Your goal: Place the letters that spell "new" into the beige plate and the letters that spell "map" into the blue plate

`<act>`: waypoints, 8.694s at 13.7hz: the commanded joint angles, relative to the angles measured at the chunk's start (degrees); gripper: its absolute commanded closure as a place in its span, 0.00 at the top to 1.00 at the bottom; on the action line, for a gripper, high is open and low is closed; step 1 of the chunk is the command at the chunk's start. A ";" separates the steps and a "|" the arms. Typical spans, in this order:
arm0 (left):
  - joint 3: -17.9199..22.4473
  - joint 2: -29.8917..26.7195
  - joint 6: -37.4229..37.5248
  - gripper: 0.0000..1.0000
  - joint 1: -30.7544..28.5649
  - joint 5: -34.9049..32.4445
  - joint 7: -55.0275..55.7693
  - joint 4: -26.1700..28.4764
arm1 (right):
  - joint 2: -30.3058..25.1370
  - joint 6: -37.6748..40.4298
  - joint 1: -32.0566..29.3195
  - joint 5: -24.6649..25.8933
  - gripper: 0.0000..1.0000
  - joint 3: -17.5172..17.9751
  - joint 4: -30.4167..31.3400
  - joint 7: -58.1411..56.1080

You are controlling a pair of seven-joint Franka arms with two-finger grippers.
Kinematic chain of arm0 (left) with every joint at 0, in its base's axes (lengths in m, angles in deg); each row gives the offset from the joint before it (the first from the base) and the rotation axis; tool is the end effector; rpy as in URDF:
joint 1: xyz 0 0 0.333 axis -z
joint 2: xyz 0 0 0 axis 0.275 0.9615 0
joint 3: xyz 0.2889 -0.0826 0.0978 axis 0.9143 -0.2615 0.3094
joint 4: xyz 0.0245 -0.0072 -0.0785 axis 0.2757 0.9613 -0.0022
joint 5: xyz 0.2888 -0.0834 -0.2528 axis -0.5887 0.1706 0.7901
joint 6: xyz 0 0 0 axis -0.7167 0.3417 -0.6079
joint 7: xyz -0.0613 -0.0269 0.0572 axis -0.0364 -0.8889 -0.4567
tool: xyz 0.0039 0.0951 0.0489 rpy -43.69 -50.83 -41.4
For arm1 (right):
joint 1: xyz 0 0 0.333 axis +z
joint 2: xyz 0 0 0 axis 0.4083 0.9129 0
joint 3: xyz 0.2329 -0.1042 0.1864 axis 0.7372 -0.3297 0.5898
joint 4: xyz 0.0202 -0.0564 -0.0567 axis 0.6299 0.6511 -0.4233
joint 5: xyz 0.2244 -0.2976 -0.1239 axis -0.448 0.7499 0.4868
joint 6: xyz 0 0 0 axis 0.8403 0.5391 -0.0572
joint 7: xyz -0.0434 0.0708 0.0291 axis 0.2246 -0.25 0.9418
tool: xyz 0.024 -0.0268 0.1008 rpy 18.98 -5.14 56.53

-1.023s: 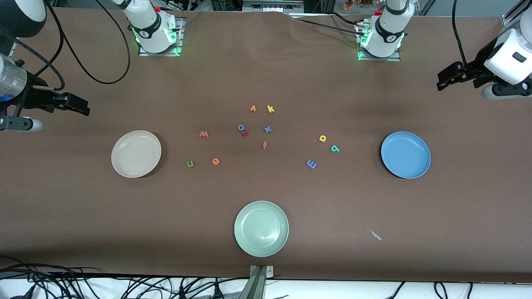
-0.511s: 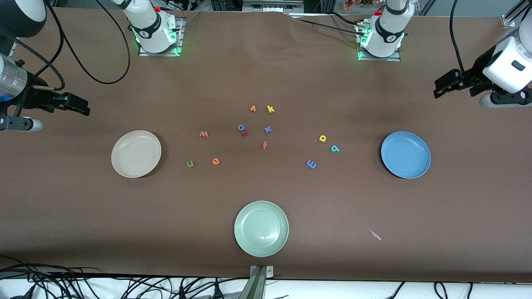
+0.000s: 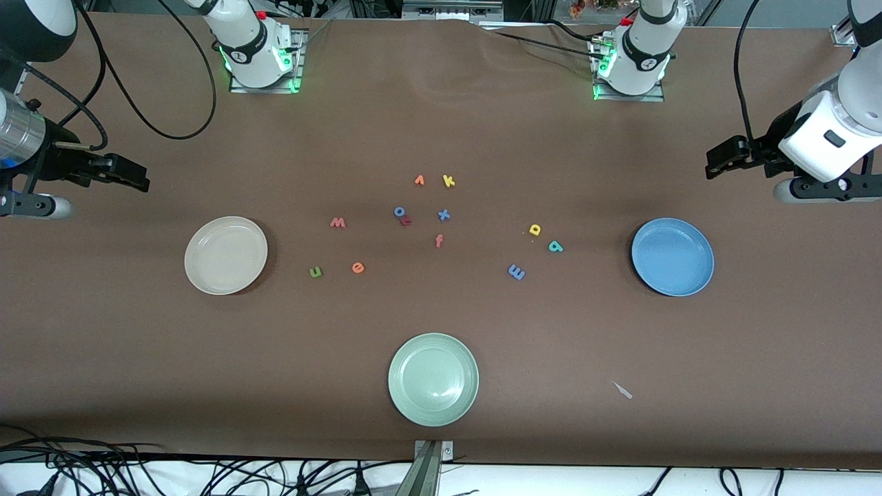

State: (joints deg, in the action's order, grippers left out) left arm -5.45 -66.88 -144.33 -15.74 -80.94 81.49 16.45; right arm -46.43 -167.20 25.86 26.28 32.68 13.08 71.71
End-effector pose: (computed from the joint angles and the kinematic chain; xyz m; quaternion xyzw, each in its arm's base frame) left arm 0.5658 -0.0580 0.5931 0.9970 0.0273 -0.0714 0.0079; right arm 0.5855 0.0262 0.5774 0.9976 -0.0361 -0.0568 0.0128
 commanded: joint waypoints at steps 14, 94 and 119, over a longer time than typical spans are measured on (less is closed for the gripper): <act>-0.22 -2.10 -8.20 1.00 2.33 0.48 -1.01 9.30 | -0.49 0.27 -0.01 -0.87 1.00 -0.01 0.28 -0.20; -5.31 1.75 -18.70 1.00 -3.56 1.53 -6.29 17.37 | 26.30 -26.79 13.87 -1.84 1.00 1.22 0.37 0.42; -7.07 21.71 -64.09 0.92 9.27 5.05 -4.98 34.36 | 28.25 -52.29 15.64 -1.39 0.45 1.31 18.56 -5.83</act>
State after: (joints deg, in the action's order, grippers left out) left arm -12.81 -45.44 -206.85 -7.76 -77.51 76.52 50.44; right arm -16.19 -218.70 41.34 24.99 34.14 29.50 66.71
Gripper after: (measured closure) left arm 0.075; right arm 0.423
